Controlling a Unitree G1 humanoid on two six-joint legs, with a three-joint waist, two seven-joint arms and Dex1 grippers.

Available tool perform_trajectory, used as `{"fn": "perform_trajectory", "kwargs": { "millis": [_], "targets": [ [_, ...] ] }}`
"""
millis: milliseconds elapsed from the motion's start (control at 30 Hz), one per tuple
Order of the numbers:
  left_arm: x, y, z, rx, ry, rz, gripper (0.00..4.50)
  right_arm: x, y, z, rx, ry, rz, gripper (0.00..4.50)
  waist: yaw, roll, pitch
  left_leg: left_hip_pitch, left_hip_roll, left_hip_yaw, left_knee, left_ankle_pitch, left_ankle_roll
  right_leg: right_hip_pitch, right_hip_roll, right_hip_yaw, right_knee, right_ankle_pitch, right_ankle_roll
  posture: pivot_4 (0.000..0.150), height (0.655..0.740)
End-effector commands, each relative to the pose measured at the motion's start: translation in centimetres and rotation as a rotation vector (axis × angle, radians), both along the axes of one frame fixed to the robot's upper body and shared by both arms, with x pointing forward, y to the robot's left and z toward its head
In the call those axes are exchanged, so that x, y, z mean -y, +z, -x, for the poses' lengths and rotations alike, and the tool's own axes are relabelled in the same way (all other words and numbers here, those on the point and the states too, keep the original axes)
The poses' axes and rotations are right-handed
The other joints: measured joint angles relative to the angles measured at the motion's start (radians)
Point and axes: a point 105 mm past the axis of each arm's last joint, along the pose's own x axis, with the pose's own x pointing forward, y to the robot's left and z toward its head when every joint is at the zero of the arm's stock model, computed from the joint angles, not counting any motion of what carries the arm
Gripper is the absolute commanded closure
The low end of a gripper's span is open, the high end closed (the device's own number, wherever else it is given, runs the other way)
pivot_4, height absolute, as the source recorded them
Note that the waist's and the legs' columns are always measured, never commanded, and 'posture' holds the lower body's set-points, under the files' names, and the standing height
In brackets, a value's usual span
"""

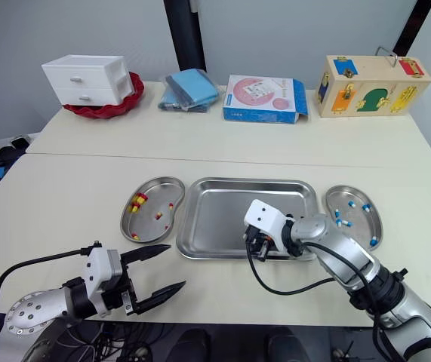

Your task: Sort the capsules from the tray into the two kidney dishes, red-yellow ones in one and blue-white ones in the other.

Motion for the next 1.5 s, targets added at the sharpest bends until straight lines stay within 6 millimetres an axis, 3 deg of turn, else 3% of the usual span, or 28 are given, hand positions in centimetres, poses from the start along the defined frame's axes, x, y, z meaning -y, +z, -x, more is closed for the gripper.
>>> {"fn": "perform_trajectory", "kwargs": {
  "millis": [33,167,267,367,567,867,1100,1167,1500],
  "targets": [
    [0.1,0.3,0.2,0.017,-0.028,0.004,0.00,-0.5,1.3,0.0,0.054,0.044,-0.018,4.48,0.000,0.000,0.000,0.000,0.000,0.000,0.000,0.000,0.000,0.000,0.000,0.000,0.000,0.000,0.000,0.150,0.7400],
    [0.2,0.6,0.5,0.040,-0.086,0.042,0.00,-0.4,3.0,0.9,0.077,0.083,-0.077,4.48,0.001,0.000,0.000,0.000,0.000,0.000,0.000,0.000,0.000,0.000,0.000,0.000,0.000,0.000,0.000,0.150,0.7400],
    [0.7,1.4,1.0,0.056,-0.169,0.118,0.00,0.9,5.0,2.6,0.101,0.102,-0.163,4.48,0.007,0.001,0.000,-0.001,0.000,0.000,0.000,0.000,0.000,0.000,0.000,-0.001,-0.001,0.000,0.000,0.150,0.7400],
    [1.2,1.4,1.4,0.029,-0.235,0.122,0.00,2.8,6.2,3.8,0.107,0.069,-0.240,4.48,0.006,0.001,0.000,-0.001,0.000,0.000,0.000,0.000,0.000,0.001,0.000,-0.001,-0.002,0.000,0.000,0.150,0.7400],
    [2.1,2.4,1.2,0.052,-0.290,0.201,0.00,8.9,7.3,4.9,0.130,-0.201,-0.326,4.48,0.004,0.001,0.001,-0.001,0.000,0.000,0.000,0.000,0.000,0.001,0.000,0.000,-0.002,0.000,0.000,0.150,0.7400],
    [2.8,2.9,0.7,0.105,-0.320,0.243,0.00,17.7,6.8,4.9,0.188,-0.614,-0.356,4.48,0.003,0.001,0.000,0.000,0.000,0.001,0.000,0.000,0.000,0.002,0.000,0.001,-0.001,0.000,0.000,0.150,0.7400],
    [3.3,3.6,0.3,0.123,-0.324,0.247,0.00,19.8,5.7,3.5,0.190,-0.777,-0.349,4.48,0.002,0.001,0.000,0.001,0.000,0.001,0.000,0.000,0.000,0.002,0.000,0.001,-0.001,0.000,0.000,0.150,0.7400],
    [3.5,3.8,0.3,0.127,-0.321,0.248,0.00,20.1,5.8,3.2,0.203,-0.805,-0.351,3.78,0.002,0.001,0.000,0.001,0.000,0.002,0.000,0.000,0.000,0.002,0.000,0.002,-0.001,0.000,0.000,0.150,0.7400],
    [3.4,4.2,-0.2,0.135,-0.249,0.253,0.00,19.8,6.8,2.8,0.256,-0.795,-0.351,1.33,0.003,0.001,0.000,0.001,0.000,0.002,0.000,0.000,0.000,0.002,0.000,0.002,-0.001,0.000,0.000,0.150,0.7400]
  ]
}}
